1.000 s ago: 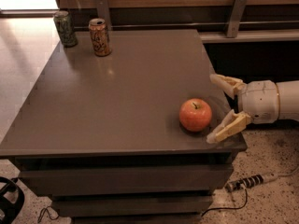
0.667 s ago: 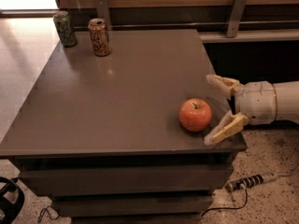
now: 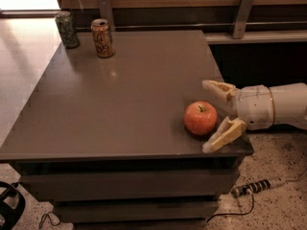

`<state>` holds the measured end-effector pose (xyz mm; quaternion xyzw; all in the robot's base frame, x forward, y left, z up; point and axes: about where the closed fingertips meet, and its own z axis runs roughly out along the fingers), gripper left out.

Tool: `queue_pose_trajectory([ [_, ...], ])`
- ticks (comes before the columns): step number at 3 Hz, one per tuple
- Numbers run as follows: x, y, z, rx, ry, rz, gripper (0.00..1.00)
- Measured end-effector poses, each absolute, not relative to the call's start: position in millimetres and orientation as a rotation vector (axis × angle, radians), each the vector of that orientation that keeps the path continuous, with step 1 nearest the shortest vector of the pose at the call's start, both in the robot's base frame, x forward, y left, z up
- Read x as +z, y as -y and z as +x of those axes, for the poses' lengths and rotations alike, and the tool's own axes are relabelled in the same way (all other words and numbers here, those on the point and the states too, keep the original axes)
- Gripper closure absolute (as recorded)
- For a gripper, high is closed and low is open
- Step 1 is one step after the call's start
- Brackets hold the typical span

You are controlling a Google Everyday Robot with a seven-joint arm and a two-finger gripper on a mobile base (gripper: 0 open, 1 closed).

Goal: Move apple near orange can

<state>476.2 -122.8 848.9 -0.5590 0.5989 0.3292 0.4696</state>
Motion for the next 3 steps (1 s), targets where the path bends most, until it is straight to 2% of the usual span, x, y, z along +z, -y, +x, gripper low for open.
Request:
queue_pose_trajectory([
  [1,842,121,474,0.82,-1.498,-1.369,0.01],
  [3,830,123,475,0.842,-1.524,-1.363,0.42],
])
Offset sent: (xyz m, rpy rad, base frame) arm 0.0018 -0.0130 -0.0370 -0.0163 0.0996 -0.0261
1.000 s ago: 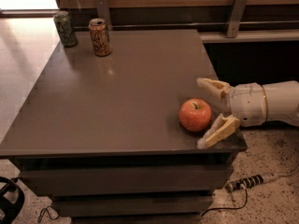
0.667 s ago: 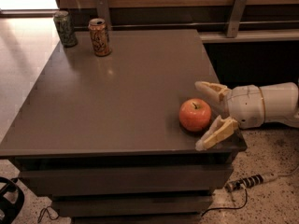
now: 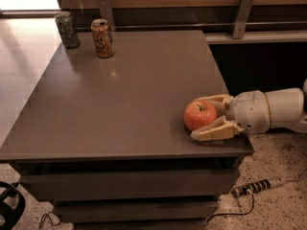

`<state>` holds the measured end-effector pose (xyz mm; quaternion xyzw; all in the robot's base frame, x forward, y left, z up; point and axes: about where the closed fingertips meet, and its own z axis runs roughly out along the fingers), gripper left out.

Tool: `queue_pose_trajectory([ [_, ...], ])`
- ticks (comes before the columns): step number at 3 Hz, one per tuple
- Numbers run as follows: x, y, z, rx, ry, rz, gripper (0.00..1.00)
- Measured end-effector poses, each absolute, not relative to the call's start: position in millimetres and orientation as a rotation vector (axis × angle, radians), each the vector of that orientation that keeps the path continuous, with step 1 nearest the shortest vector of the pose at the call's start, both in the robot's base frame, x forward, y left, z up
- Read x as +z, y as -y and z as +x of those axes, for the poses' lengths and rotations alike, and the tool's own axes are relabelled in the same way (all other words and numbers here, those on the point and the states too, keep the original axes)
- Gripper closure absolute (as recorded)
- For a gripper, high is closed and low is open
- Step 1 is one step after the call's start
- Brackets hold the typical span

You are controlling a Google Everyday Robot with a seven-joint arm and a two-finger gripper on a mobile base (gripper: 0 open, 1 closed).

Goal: Move apple near orange can

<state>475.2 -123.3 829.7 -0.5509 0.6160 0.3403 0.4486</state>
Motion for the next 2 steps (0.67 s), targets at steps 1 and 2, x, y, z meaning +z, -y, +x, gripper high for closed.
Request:
queue_pose_trajectory([
  [1,830.0,121.2,475.0,0.844,-1.522,-1.367,0.65],
  [2,830.3,119.1,474.9,0.847,-1.519,-1.37,0.89],
])
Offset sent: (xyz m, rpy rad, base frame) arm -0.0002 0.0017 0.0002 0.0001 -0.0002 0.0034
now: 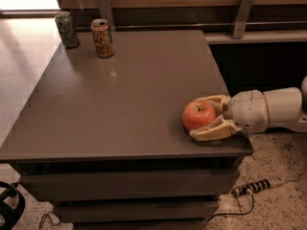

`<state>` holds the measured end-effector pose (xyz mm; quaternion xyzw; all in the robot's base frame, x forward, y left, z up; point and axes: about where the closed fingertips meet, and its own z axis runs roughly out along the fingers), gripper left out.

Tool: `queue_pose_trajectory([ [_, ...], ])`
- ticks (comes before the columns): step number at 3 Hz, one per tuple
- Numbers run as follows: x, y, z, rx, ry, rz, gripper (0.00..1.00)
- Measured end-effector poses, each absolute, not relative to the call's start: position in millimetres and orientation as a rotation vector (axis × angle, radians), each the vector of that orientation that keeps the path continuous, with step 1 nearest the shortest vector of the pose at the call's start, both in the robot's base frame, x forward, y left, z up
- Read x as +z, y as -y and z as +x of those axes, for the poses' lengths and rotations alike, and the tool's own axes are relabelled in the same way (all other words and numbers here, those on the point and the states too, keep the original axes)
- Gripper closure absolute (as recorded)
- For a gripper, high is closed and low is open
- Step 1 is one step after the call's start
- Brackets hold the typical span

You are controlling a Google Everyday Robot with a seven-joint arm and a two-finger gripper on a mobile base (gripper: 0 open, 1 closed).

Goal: Move apple near orange can

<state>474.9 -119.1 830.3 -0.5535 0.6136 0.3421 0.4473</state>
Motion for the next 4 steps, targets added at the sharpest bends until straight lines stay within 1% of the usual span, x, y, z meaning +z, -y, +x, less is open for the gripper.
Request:
queue_pose_trajectory([
  [1,831,117,475,0.849,-1.517,-1.373,1.0],
  [2,846,115,491,0.834,-1.541,-1.373,1.0],
  [4,908,92,574,0.732,-1.61,-1.401,1.0],
])
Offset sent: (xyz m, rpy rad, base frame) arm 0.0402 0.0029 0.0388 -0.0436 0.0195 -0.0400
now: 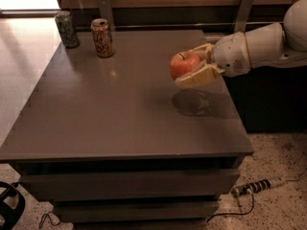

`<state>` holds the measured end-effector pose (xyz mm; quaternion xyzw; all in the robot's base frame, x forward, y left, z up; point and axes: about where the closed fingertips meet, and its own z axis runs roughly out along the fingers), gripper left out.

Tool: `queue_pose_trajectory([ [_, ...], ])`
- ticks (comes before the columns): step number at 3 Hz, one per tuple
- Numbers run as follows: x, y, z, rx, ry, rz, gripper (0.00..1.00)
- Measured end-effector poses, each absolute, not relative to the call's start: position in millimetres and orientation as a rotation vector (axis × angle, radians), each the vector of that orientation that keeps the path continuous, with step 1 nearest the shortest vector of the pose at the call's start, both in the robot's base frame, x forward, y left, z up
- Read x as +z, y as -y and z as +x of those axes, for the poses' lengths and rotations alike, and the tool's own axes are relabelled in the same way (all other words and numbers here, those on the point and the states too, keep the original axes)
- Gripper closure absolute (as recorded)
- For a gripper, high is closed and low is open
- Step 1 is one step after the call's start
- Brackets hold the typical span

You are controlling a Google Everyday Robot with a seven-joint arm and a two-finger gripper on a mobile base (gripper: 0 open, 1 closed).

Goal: Move apple near orange can

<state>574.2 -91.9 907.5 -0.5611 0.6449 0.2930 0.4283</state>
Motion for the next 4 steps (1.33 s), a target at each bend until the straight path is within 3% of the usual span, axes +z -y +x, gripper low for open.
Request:
queue_pose_trajectory([
  [4,942,45,707,0.693,-1.552,-1.328,1.0],
])
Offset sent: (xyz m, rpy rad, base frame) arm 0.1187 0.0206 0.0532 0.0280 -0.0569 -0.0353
